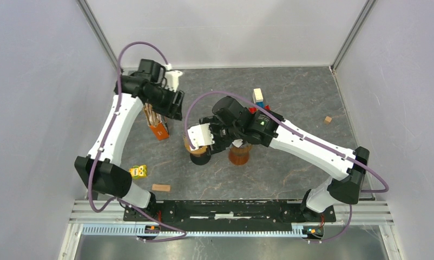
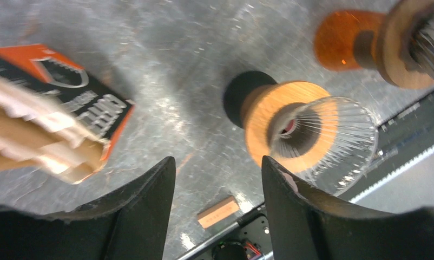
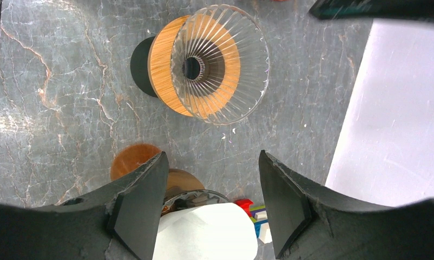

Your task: Place the coffee filter in the dripper

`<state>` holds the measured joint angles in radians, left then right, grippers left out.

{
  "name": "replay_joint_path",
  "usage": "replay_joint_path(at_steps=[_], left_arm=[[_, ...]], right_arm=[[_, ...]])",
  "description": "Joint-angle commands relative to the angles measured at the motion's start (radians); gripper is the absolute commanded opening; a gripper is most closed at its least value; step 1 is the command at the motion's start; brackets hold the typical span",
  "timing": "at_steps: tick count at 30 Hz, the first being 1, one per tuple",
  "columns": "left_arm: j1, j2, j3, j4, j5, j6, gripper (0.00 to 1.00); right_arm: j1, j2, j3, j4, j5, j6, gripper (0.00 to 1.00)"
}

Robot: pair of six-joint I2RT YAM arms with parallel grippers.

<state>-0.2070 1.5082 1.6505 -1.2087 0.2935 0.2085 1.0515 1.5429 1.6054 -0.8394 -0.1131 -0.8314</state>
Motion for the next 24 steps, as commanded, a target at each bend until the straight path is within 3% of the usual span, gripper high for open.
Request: replay_joint_path(at_steps=[1, 5, 9, 24], left_arm=[[0.095, -0.065, 0.003, 0.095, -0.074, 0.026, 0.57], [0.155, -0.082, -0.057, 0.149, -0.122, 0.057, 0.45], [0.187, -0.057, -0.087, 0.183, -0.150, 0.067, 0.41], [0.265, 0.079, -0.107, 0.284, -0.175, 0.082, 0.37]], right_arm=[[-0.005, -0.056, -0.026, 0.039, -0.021, 0.023, 0.68], [-0.005, -0.071, -0.067, 0.056, -0.012, 0.022, 0.68], [-0.005, -0.075, -0.078, 0.060, -0.012, 0.020, 0.67], [-0.006, -0.065, -0.098, 0.062, -0.010, 0.017, 0.67]])
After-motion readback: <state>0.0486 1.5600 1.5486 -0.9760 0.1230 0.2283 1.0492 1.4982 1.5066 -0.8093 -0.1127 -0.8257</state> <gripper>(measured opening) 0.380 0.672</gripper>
